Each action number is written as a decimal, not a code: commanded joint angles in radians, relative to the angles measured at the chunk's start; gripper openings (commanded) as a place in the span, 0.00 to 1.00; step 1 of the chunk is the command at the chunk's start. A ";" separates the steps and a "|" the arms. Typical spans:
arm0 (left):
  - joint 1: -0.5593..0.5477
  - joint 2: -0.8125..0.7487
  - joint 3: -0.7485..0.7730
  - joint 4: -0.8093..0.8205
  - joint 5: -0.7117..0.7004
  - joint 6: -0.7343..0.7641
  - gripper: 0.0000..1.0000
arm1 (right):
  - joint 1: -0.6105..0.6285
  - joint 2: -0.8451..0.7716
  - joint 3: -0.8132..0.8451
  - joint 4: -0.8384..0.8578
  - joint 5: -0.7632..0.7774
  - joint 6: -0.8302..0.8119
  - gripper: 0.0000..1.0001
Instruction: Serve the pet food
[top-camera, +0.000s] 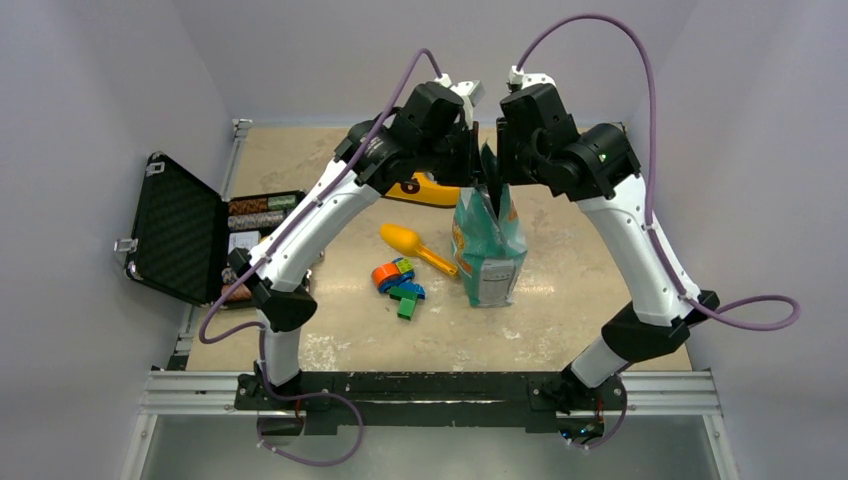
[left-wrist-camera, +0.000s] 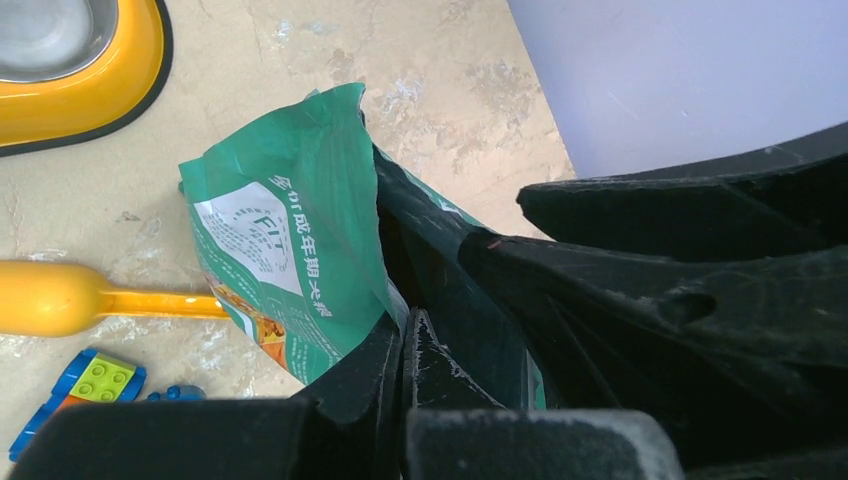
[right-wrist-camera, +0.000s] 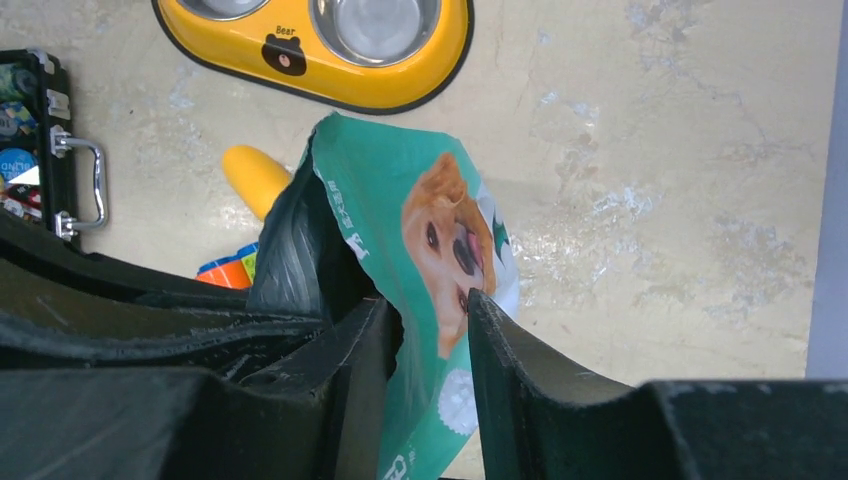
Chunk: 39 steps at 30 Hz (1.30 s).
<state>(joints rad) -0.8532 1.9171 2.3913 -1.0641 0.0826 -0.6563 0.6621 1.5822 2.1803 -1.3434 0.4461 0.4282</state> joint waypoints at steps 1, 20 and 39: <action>-0.004 -0.072 0.013 0.035 0.028 0.033 0.00 | 0.004 0.052 0.069 -0.066 0.002 0.011 0.37; 0.005 -0.235 -0.146 0.057 -0.100 0.104 0.00 | -0.115 -0.353 -0.449 0.187 0.130 -0.106 0.00; 0.009 -0.060 -0.024 0.256 0.377 -0.067 0.03 | -0.226 -0.340 -0.111 0.031 0.286 -0.147 0.00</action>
<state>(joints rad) -0.8391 1.9297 2.3631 -0.8997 0.4248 -0.7406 0.4557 1.3518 1.9541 -1.4174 0.5282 0.3225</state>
